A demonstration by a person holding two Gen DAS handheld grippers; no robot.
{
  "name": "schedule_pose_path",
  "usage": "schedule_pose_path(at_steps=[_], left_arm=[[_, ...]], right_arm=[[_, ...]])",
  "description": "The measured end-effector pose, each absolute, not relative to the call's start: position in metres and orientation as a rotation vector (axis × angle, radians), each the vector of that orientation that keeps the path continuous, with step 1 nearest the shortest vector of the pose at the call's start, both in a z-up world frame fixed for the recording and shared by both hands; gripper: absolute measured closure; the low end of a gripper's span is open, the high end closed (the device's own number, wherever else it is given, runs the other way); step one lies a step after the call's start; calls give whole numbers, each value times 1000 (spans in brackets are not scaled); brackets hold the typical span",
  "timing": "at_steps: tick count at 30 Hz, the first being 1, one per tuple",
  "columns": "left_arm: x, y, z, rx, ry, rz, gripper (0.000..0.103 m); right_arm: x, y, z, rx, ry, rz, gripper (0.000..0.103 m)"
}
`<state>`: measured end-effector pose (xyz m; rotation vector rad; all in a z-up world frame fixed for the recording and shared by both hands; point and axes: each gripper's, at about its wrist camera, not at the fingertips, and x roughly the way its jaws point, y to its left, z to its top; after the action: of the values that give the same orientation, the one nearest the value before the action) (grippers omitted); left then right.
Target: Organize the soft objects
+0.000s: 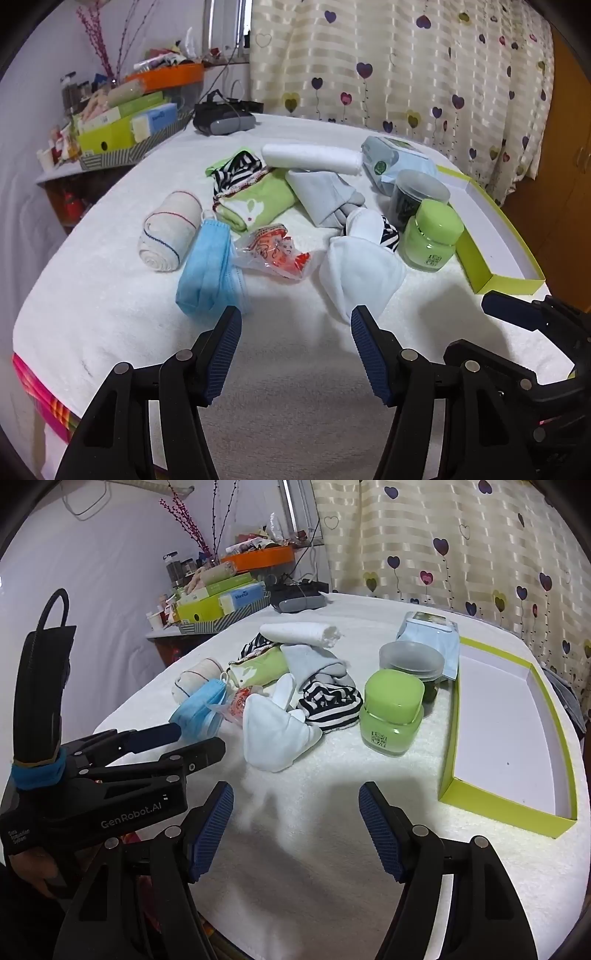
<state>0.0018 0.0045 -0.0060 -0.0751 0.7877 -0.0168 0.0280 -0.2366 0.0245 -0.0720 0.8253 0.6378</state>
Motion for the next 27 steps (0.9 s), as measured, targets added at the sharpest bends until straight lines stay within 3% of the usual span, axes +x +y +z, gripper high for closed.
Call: schedule_pose_path(at_steps=[27], left_arm=[[-3, 4, 3, -74, 758, -34, 41]], right_arm=[[26, -235, 23, -60, 822, 642, 32]])
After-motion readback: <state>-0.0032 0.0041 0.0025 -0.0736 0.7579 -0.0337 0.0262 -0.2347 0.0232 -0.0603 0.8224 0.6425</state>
